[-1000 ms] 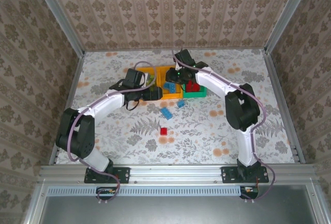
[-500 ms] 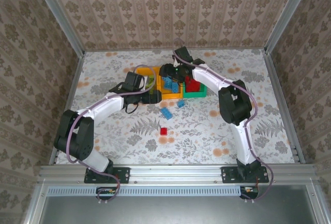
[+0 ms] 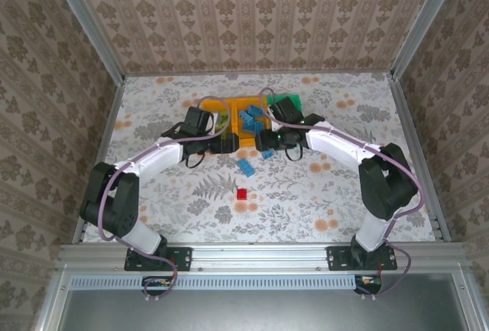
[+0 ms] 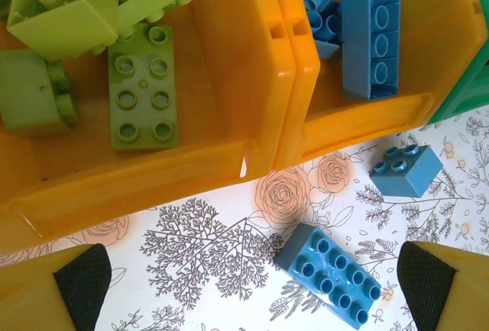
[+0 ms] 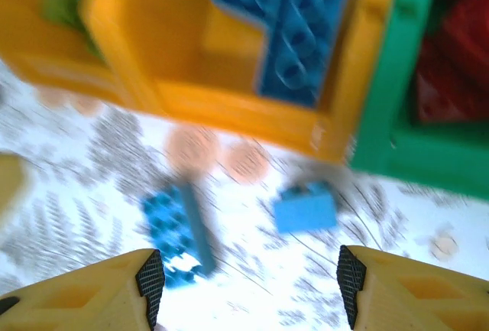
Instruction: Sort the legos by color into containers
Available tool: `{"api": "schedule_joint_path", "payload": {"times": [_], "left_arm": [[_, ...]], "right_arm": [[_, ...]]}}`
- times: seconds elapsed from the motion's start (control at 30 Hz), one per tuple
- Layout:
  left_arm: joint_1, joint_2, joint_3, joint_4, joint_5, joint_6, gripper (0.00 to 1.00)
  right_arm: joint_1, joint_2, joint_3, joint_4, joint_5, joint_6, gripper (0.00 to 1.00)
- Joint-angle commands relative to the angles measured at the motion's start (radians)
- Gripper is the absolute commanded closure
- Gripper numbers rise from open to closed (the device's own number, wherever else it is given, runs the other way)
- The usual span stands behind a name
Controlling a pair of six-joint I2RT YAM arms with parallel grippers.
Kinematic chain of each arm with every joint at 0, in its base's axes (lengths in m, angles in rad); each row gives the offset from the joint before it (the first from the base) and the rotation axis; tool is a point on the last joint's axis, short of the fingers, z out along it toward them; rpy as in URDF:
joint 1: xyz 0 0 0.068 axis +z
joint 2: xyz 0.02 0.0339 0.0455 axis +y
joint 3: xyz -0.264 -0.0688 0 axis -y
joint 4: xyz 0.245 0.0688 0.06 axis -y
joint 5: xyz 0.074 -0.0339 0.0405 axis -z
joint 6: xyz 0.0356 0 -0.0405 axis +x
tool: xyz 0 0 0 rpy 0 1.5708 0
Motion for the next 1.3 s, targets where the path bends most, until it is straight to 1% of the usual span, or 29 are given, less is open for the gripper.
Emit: {"api": "schedule_joint_path", "payload": {"times": [0.0, 0.13, 0.37, 0.53, 0.63, 0.73, 0.9, 1.07, 1.17, 1.27], "left_arm": [[-0.005, -0.029, -0.020, 0.010, -0.004, -0.002, 0.00], [-0.007, -0.036, -0.023, 0.009, -0.006, -0.007, 0.00], [-0.007, -0.049, -0.033, 0.003, -0.015, -0.004, 0.00], [-0.007, -0.054, -0.041, 0.000, -0.022, -0.002, 0.00], [-0.007, -0.058, -0.043, -0.002, -0.025, 0.001, 0.00], [-0.006, -0.059, -0.045, -0.001, -0.024, 0.002, 0.00], [-0.006, -0.059, -0.051, -0.001, -0.025, 0.004, 0.00], [-0.006, -0.061, -0.053, -0.006, -0.026, 0.011, 0.00], [-0.007, -0.062, -0.056, -0.011, -0.028, 0.017, 0.00], [-0.008, -0.062, -0.060, -0.015, -0.036, 0.020, 0.00]], "right_arm": [[0.011, -0.006, -0.076, 0.011, 0.094, -0.072, 0.35], [0.028, 0.020, -0.088, 0.048, 0.128, -0.076, 0.32], [0.051, 0.105, -0.039, 0.084, 0.144, -0.089, 0.28], [0.062, 0.186, 0.027, 0.053, 0.191, -0.098, 0.29], [0.065, 0.208, 0.039, 0.063, 0.219, -0.095, 0.30], [0.070, 0.223, 0.049, 0.072, 0.246, -0.090, 0.34], [0.075, 0.240, 0.055, 0.077, 0.266, -0.090, 0.50], [0.083, 0.199, 0.020, 0.102, 0.260, -0.089, 0.64], [0.085, 0.142, -0.006, 0.114, 0.236, -0.085, 0.68], [0.085, 0.079, -0.024, 0.124, 0.205, -0.068, 0.70]]}}
